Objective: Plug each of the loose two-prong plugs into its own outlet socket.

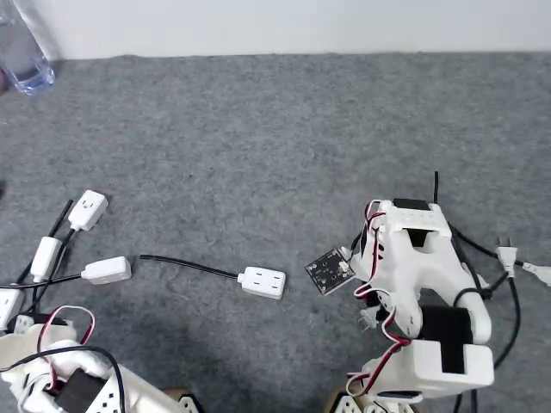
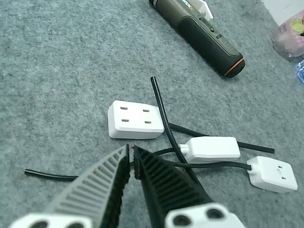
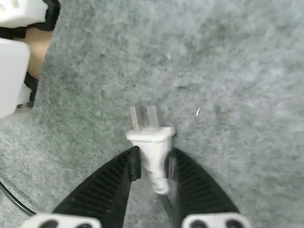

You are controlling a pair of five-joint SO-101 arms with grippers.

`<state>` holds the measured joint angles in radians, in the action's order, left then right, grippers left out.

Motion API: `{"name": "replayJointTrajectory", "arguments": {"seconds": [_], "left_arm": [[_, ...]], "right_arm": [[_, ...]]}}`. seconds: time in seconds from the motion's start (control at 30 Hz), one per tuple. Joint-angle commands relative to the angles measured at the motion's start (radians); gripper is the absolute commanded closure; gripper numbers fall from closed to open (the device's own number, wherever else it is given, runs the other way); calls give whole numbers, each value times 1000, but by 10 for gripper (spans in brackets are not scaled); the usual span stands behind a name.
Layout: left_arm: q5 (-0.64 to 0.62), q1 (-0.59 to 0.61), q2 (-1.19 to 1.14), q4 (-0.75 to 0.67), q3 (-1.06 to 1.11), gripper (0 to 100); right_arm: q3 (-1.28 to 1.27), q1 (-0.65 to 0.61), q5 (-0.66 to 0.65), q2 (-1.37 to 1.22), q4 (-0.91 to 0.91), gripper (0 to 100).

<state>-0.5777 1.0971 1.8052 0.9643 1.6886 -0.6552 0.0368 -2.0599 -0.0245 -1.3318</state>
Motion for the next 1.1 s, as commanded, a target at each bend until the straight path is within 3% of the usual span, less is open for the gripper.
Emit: {"name": "replayJointTrajectory", "arguments": {"seconds": [0.0, 0.4, 0.67, 1.07], "left_arm": [[9, -8, 12, 2, -5, 987], [9, -8, 12, 2, -5, 987], [9, -8, 11, 2, -5, 987], [9, -38, 12, 21, -5, 987]], "right_arm": [[-2, -2, 11, 1, -8, 990], [-18, -2, 20, 2, -4, 991], [-8, -84, 135, 10, 48, 991], [258, -105, 198, 10, -208, 991]]}}
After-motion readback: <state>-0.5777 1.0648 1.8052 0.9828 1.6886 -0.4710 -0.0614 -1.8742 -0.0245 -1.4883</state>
